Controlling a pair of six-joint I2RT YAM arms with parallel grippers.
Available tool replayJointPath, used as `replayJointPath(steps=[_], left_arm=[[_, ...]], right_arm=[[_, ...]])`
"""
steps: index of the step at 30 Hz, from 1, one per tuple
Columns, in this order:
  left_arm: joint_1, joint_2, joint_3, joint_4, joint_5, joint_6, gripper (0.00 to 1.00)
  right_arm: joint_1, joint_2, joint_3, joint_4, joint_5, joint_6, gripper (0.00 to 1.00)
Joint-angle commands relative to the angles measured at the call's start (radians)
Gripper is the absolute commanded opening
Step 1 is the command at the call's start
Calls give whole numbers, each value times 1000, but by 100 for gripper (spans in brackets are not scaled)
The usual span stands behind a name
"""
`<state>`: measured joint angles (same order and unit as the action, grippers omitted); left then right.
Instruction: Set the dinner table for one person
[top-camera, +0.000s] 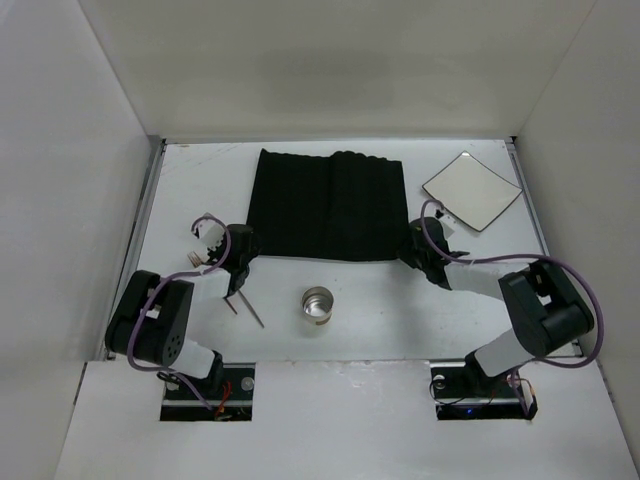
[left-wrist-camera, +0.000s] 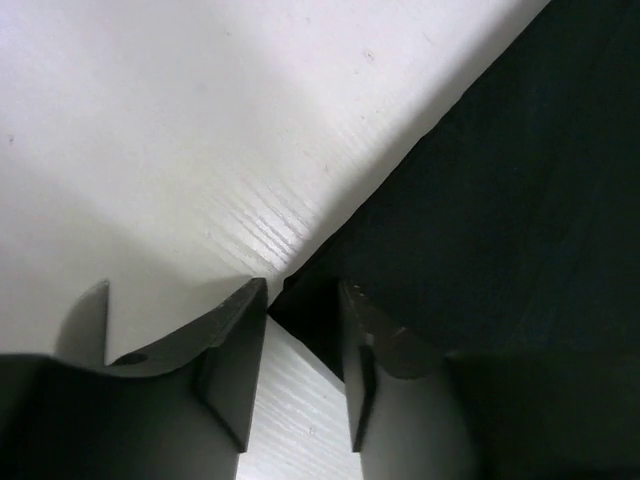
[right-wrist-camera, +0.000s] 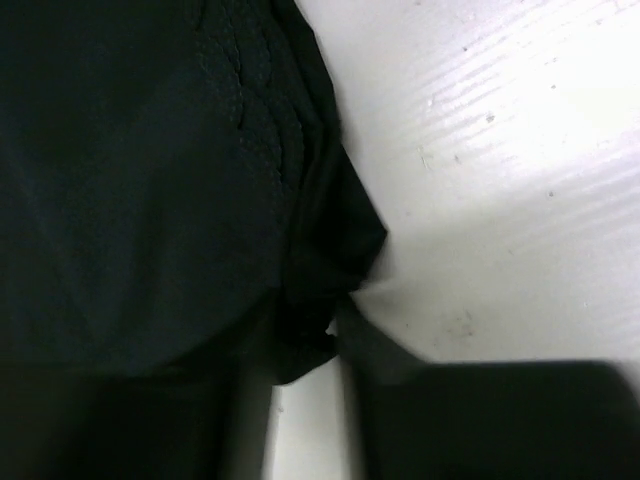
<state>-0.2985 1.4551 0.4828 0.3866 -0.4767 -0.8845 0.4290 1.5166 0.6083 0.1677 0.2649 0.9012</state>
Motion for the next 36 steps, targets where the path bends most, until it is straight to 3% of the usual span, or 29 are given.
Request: replayJointPath(steps=[1,4,7,18,24,26,29,34,36], left_arm=[[32,13,7,24,38,-34,21],[42,1,-19,26,69,-44,8],[26,-48,-61,11,73,-47,5],[-67,-380,-90,-277,15,-38,8],[-113,-438,-69,-348,4,-34,10],[-118,-456,-81,-350,-8,-34,15],[-119,-498,-102,-374,-14,-34,29],[-130,-590,-99,-401,-80,-25,39],[-141,-553,-73,-344,-103,-21,44]], right_arm=[[-6,-4,9,95,-21,67,19],[-6,-73,-36,56,3,82,14],[-12,-136,-68,9,-1,91,13],[-11,-305,-150,-95,-1,61,19],[-49,-345,-176,-106,-3,41,21],[-68,-366,-182,-106,-6,36,28],[-74,-394,-179,-117,-6,15,56],[-83,-467,-154,-169,5,-24,63],[-83,-490,-144,-160,16,-44,63]])
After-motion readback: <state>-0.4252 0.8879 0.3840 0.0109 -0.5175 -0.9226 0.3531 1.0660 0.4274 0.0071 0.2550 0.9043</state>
